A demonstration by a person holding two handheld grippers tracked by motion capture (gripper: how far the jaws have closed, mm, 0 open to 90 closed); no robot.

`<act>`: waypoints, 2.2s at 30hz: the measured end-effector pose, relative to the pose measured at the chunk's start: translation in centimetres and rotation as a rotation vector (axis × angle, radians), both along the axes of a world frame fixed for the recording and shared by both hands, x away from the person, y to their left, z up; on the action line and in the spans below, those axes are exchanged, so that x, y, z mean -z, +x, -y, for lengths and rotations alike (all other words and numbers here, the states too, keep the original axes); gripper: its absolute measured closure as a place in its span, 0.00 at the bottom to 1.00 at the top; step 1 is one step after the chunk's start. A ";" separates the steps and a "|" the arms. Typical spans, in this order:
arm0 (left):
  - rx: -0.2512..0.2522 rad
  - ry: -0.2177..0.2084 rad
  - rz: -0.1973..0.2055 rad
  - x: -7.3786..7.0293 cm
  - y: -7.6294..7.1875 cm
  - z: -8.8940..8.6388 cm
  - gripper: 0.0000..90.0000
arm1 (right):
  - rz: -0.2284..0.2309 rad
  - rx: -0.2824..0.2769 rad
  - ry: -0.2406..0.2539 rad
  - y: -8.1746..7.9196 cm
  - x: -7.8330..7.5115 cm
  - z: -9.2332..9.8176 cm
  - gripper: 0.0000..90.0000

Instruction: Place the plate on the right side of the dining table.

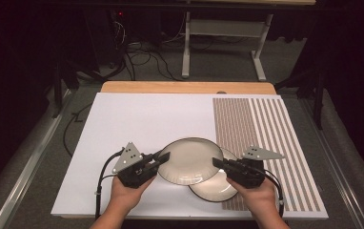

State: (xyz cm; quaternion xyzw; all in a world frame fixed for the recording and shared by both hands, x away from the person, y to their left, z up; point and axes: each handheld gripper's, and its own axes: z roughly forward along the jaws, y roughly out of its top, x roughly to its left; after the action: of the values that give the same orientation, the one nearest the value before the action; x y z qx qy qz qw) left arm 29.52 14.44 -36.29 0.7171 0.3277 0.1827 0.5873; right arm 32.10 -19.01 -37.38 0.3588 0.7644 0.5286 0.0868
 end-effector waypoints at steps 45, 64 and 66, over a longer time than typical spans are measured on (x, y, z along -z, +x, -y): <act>0.156 0.119 -0.118 -0.6 12.6 20.0 0.88 | 0.119 0.380 -0.062 2.5 -2.3 17.7 0.96; 0.145 0.177 -0.195 1.5 13.0 22.1 0.88 | 0.039 0.420 -0.088 2.1 0.0 19.0 0.96; 0.148 0.178 -0.210 1.7 13.0 22.2 0.88 | 0.030 0.415 -0.088 2.1 0.1 19.1 0.96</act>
State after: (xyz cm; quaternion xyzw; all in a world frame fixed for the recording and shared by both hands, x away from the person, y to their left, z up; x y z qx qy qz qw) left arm 42.55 -7.76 -37.97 0.8038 0.3159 0.0912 0.4957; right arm 34.20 -38.08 -37.51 0.4966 0.6950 0.4708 0.2208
